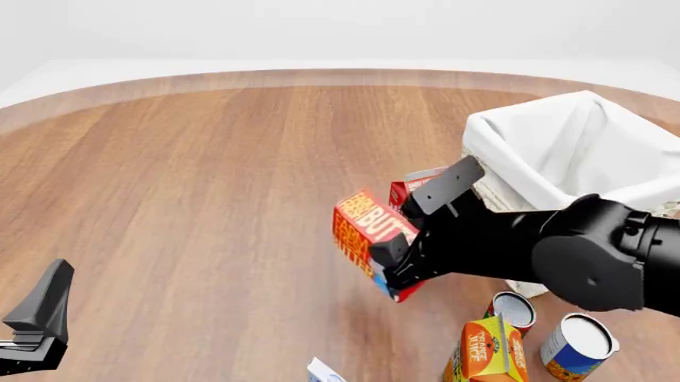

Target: Pick up the cream cheese box and the butter, and put them in the basket.

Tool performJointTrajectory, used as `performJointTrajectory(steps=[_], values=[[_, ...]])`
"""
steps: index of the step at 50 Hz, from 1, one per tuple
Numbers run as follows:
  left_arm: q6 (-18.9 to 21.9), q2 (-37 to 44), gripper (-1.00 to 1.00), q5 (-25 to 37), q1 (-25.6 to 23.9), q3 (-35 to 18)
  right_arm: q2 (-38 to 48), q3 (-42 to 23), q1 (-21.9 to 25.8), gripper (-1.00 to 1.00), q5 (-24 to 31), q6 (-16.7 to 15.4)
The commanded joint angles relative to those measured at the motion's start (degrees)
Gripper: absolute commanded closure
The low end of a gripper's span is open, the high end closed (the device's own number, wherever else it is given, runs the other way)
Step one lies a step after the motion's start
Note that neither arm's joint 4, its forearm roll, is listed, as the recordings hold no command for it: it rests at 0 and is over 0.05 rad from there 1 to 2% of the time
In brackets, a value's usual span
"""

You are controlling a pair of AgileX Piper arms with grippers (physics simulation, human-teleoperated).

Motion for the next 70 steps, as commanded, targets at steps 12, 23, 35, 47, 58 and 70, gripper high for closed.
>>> performJointTrajectory(steps=[12, 23, 35, 47, 58, 70], values=[[0.00, 0.00, -1.00, 0.00, 0.00, 0.00, -10.50, -8.63, -0.68, 1.00, 7.72, -3.20], [0.00, 0.00, -1.00, 0.00, 0.00, 0.00, -14.45, -14.73, -1.34, 1.00, 10.54, -4.56], [0.00, 0.00, -1.00, 0.00, 0.00, 0.00, -17.47, -19.98, -5.43, 1.00, 12.63, -4.31], [0.00, 0.00, -1.00, 0.00, 0.00, 0.00, -17.87, -24.88, -11.36, 1.00, 14.18, -0.90], [0.00, 0.00, -1.00, 0.00, 0.00, 0.00, -18.58, -25.95, -17.94, 1.00, 13.68, 3.69], [0.00, 0.00, -1.00, 0.00, 0.00, 0.00, -19.64, -26.15, -23.43, 1.00, 12.48, 6.29]])
